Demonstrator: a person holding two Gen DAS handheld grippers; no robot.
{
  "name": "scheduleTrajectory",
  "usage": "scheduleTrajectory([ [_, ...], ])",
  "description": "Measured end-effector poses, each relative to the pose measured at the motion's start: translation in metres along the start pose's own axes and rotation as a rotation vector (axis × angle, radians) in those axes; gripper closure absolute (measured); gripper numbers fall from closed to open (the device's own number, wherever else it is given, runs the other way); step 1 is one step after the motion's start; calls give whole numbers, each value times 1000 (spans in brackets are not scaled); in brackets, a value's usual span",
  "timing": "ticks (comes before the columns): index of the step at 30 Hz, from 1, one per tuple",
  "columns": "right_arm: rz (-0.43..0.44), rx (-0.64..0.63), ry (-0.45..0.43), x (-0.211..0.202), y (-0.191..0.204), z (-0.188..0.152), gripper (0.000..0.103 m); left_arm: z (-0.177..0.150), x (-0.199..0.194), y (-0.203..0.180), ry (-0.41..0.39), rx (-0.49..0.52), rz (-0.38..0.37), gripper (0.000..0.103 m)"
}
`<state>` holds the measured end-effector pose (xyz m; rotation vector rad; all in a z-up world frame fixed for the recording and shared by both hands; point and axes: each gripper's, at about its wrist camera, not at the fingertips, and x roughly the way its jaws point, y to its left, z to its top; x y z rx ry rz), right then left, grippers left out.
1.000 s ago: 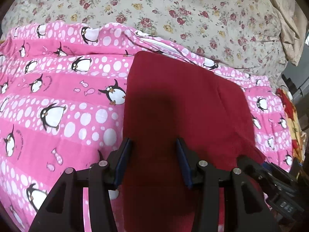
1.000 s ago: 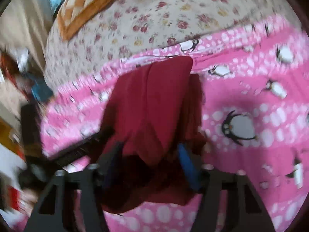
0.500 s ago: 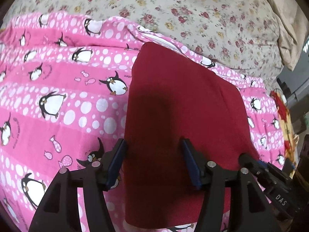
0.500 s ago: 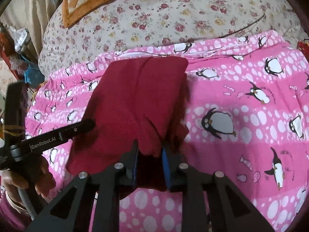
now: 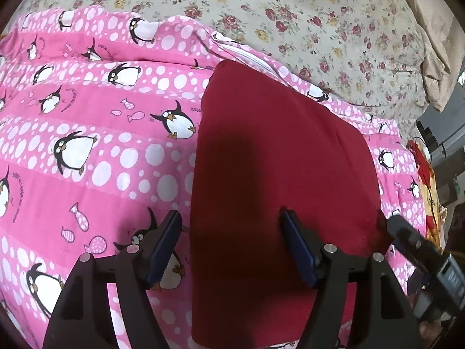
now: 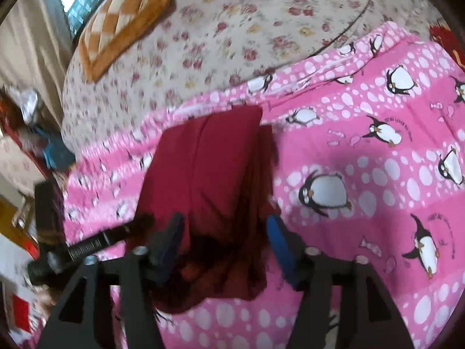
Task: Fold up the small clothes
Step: 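Open both tools and press the folded sweatshirt flat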
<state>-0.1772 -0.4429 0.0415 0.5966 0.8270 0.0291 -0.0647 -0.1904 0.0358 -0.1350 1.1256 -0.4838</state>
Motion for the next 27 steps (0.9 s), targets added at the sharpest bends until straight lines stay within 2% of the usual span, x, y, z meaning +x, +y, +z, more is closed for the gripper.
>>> scheduleTrajectory([
  [6, 12, 10, 33, 19, 1, 7, 29, 3, 5, -1, 3, 12, -3, 47],
  [9, -4, -61, 38, 26, 12, 5, 29, 4, 8, 0, 7, 7, -9, 45],
  [10, -38, -114, 41, 30, 18, 5, 30, 4, 9, 0, 8, 7, -10, 45],
  [11, -67, -141, 36, 32, 21, 5, 42, 5, 9, 0, 8, 8, -13, 44],
  [12, -77, -164, 35, 33, 23, 6, 61, 5, 10, 0, 8, 8, -14, 44],
  [15, -66, -185, 29, 34, 25, 14, 71, 6, 12, 0, 11, 7, -23, 42],
  [18, -72, -170, 20, 38, 20, 13, 71, 9, 17, 0, 24, 6, -36, 38],
  [19, -69, -166, 18, 39, 18, 12, 71, 9, 19, 1, 32, 3, -46, 37],
  [20, -66, -163, 8, 38, 15, 11, 65, 10, 21, 3, 40, -5, -62, 35],
  [21, -85, -155, -3, 36, 12, 11, 45, 11, 23, 4, 44, -11, -71, 33],
  [23, -101, -134, -12, 36, 4, 11, 25, 12, 27, 6, 52, -20, -94, 31],
  [27, 21, -66, 37, 48, -10, 11, 25, 14, 33, 2, 49, 7, -114, 25],
])
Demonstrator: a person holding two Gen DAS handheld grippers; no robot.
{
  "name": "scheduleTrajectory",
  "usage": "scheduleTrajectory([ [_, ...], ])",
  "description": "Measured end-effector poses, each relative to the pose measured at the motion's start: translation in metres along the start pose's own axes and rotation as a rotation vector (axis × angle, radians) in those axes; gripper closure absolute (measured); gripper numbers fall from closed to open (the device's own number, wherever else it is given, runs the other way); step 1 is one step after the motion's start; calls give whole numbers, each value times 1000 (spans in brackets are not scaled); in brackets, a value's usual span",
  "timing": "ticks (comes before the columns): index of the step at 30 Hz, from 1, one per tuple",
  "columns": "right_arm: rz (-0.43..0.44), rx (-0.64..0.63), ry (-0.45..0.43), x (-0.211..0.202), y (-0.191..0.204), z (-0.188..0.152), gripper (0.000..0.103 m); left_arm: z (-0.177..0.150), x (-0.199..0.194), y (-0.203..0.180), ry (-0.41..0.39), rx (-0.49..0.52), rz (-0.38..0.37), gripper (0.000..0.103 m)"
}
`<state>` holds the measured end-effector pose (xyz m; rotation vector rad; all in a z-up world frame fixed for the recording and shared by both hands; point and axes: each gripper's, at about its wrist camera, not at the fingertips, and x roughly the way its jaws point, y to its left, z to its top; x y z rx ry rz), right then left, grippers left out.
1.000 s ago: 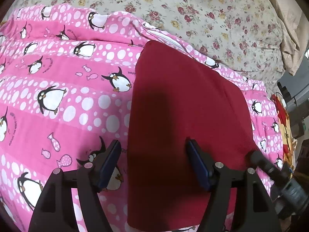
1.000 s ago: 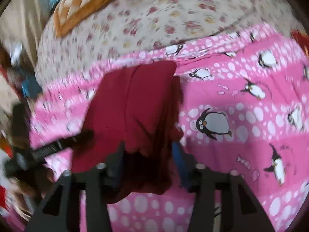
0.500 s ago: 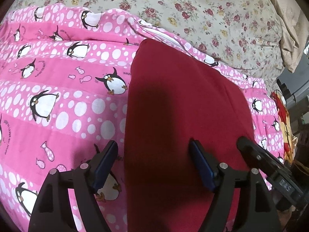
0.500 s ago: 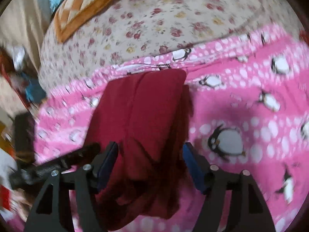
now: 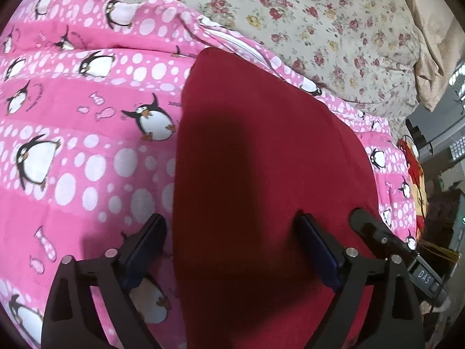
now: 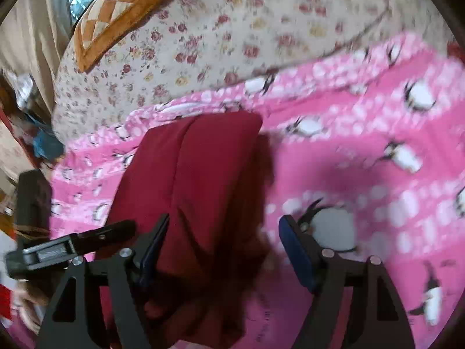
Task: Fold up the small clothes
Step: 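Open both tools and press the folded sweatshirt flat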
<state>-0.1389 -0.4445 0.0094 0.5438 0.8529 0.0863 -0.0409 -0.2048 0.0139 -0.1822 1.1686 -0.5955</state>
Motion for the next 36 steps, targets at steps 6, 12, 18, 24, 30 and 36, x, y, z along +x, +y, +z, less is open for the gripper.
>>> scheduleTrajectory([
  [6, 117, 52, 23, 21, -8, 3, 36, 5, -1, -2, 17, 29, -47, 49],
  [12, 134, -10, 12, -4, 26, 6, 54, -3, -36, -4, -14, 50, -60, 77],
  [18, 212, -36, 64, -30, 60, -13, 54, -35, -89, 1, 7, 56, -13, 77],
  [24, 126, -72, 122, -18, 76, -62, 36, -77, -92, 22, 9, 17, 79, 68],
  [30, 40, -101, 75, -62, 74, -72, 36, -85, -104, 16, -57, 33, 187, 58],
  [36, 45, -226, 3, -107, 106, -88, 39, -96, -125, 5, -155, 68, 273, 58],
])
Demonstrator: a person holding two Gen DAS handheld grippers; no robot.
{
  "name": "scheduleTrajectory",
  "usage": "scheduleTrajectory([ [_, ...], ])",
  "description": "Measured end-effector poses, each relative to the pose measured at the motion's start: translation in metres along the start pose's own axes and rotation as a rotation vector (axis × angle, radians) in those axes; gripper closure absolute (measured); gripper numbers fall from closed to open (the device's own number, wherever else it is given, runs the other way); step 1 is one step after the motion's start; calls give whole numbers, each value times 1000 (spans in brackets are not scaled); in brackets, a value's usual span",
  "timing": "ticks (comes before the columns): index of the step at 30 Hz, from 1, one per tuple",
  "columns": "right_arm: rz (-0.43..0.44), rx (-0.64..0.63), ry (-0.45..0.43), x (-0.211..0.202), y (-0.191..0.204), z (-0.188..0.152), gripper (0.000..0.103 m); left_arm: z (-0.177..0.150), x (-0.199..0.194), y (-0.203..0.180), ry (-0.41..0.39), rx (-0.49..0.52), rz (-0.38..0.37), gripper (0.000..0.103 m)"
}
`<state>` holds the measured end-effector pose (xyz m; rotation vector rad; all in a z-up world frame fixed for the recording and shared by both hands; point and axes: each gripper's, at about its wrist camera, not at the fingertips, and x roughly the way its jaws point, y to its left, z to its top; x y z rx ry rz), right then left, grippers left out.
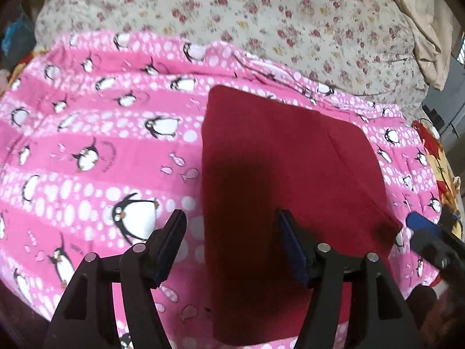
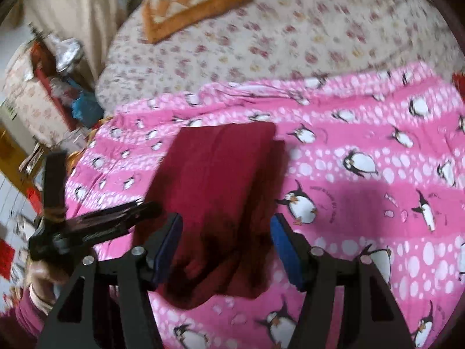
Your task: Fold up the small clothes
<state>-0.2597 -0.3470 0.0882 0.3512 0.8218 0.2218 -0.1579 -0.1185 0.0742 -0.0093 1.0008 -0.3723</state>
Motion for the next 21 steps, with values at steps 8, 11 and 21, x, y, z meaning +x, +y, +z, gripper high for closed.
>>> scheduleTrajectory([
  [8, 13, 8, 75, 5, 12, -26, 55, -16, -17, 0, -19, 3, 38, 58],
  [11, 80, 73, 88, 11, 5, -31, 71, -22, -15, -3, 1, 12, 38, 58],
  [21, -8, 33, 100, 22, 0, -39, 95, -35, -15, -14, 8, 44, 39, 58],
])
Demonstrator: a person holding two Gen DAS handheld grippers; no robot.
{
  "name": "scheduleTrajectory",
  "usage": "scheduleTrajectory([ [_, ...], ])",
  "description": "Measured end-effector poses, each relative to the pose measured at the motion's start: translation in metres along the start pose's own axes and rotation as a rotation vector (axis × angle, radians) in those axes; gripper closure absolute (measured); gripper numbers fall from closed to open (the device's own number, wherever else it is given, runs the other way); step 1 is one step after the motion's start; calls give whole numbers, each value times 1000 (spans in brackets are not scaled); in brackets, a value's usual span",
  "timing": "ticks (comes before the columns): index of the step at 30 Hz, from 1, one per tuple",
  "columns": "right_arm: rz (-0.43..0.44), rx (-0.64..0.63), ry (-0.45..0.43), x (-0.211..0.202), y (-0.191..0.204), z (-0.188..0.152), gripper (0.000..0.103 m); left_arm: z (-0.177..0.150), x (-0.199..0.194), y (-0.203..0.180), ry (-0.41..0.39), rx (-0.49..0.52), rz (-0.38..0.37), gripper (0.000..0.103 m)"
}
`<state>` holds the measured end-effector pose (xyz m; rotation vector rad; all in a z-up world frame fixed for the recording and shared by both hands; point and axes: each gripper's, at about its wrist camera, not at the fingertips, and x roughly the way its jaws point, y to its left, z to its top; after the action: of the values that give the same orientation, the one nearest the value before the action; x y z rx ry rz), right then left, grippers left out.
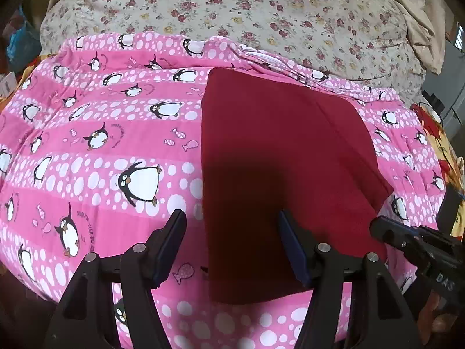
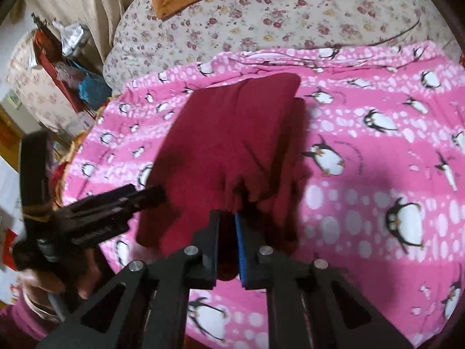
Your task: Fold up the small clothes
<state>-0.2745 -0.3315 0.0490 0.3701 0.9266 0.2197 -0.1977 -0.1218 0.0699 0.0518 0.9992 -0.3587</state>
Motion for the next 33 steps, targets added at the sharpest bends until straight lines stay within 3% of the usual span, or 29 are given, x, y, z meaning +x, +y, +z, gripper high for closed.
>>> scheduleTrajectory([
  [3, -8, 11, 15, 0, -4, -2, 95, -2, 0, -3, 2, 16, 12, 58],
  [7, -51, -67, -15, -14, 18, -2, 95, -4, -7, -6, -19, 28, 22, 58],
  [10, -91, -101, -51, -27, 33, 1, 77, -4, -15, -8, -49, 39, 41, 58],
  [12, -107, -107, -88, -35, 40, 2, 54, -3, -22, -8, -74, 42, 49, 58],
  [14, -127, -112, -113, -39, 45, 3, 48, -2, -29, -9, -91, 44, 49, 58],
  [23, -203, -76, -143, -43, 44, 6, 38, 0, -53, -8, -185, 44, 72, 58],
  [29, -236, -90, -170, -46, 48, 8, 28, 0, -56, -6, -201, 33, 76, 58],
  [33, -231, -88, -161, -44, 48, 8, 26, -1, -54, -5, -198, 34, 83, 58],
])
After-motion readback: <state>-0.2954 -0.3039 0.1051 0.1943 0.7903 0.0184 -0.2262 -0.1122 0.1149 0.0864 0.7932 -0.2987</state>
